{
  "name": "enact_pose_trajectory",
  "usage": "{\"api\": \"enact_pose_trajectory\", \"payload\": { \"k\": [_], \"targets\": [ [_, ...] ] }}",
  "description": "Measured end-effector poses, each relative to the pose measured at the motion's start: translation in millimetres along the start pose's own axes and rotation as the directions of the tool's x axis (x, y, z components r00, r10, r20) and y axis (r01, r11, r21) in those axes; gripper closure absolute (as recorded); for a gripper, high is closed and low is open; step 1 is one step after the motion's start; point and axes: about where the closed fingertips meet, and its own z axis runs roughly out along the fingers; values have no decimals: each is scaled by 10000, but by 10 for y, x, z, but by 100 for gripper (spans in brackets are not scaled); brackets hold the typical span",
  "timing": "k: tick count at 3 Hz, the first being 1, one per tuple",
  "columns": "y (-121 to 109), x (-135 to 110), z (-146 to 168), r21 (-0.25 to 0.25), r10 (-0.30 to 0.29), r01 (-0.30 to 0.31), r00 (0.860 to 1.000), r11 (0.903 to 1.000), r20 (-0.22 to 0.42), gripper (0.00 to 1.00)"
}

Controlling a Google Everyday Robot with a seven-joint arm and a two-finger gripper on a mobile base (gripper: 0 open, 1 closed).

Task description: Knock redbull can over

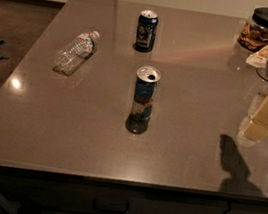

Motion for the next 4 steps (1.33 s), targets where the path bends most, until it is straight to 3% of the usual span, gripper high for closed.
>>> {"api": "enact_pose_trajectory", "payload": {
  "k": [2,3,4],
  "targets": [
    [-15,-13,14,-160,121,-118,9998,9998,155,0],
    [-28,-113,105,-526,579,-535,9947,9972,853,0],
    [13,-424,285,-1233,1326,-1079,9678,9865,2137,0]
  ]
}}
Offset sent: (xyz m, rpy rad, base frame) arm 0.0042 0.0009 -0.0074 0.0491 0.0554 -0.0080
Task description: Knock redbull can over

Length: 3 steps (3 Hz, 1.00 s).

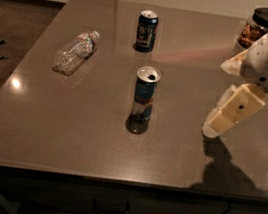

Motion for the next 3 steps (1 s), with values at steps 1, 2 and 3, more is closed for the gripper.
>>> {"api": "enact_pose_trajectory", "payload": {
  "k": [1,2,3],
  "targets": [
    [58,-195,155,-438,460,-412,9921,9982,1165,0],
    [132,-423,328,-685,1027,-875,9584,9938,2663,0],
    [159,-595,471,-582,1325,-1196,9261,9911,3534,0]
  ]
}}
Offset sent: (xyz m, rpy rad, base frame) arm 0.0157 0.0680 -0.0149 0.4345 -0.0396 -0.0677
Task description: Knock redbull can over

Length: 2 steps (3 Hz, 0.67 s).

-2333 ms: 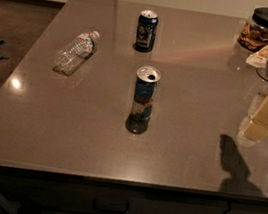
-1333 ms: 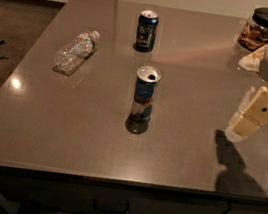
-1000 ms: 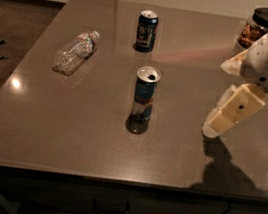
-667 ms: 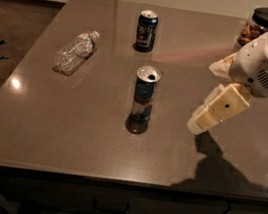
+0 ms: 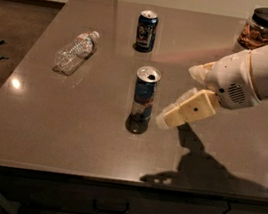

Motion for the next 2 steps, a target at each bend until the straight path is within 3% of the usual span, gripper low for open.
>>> {"api": "enact_pose_trajectory", "payload": {
  "k": [2],
  "targets": [
    [74,-237,398,219,365,-392,9929,9990,1133,0]
  ]
}}
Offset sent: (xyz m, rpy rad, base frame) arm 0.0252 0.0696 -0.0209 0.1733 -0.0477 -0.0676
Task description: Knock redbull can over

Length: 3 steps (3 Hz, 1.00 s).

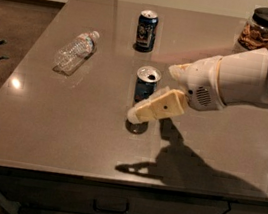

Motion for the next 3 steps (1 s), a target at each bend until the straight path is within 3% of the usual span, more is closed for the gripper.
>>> {"api": "enact_pose_trajectory", "payload": {
  "k": [2,3],
  "targets": [
    [-19,-190,345,227,463,-481,9961,9986,747,0],
    [-66,-231,492,323,713,-746,9931,9967,928,18]
  ]
}}
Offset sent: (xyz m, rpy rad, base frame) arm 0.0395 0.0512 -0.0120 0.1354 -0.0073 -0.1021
